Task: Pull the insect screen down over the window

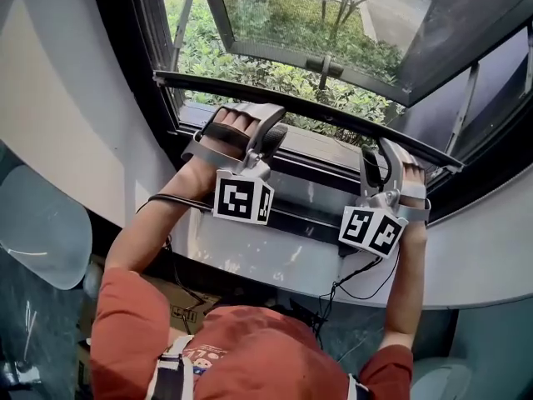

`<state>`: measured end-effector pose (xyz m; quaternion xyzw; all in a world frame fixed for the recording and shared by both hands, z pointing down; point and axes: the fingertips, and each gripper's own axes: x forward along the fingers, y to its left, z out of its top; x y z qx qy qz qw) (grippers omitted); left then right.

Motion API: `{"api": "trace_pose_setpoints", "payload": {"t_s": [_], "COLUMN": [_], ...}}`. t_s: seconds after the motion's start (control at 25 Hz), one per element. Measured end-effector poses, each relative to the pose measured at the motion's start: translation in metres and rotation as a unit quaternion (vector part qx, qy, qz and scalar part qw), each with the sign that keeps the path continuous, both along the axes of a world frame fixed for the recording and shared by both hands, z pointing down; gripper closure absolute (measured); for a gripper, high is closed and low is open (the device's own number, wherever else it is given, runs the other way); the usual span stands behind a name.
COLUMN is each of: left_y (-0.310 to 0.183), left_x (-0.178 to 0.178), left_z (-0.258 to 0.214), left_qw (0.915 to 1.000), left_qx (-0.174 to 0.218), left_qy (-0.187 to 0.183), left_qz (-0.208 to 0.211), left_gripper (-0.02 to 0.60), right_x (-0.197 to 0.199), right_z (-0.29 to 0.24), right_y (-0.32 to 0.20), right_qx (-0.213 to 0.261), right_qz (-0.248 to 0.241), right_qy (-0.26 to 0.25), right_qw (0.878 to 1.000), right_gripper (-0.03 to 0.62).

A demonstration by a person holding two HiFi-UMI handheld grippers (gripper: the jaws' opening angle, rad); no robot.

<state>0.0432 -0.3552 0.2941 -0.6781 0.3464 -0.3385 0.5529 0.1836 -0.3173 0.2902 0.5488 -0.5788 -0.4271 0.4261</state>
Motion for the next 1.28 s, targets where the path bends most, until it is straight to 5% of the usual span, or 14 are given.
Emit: {"api": "trace_pose_setpoints", "payload": {"t_s": [1.28], "left_y": [0.010], "left_x": [-0.003], "left_z": [0.094], "left_qw": [0.9926], "left_qx": [-0.114], "left_qy": [-0.040], "left_qz": [0.009], "left_gripper": [0.373], "right_x": [-0.005], "right_z": [0.089], "right_y": [0.009], "right_qx": [-0.117], "right_qz": [-0.009], "right_qy": [-0.076], "right_qw": [0.990], "right_gripper": [0.424]}}
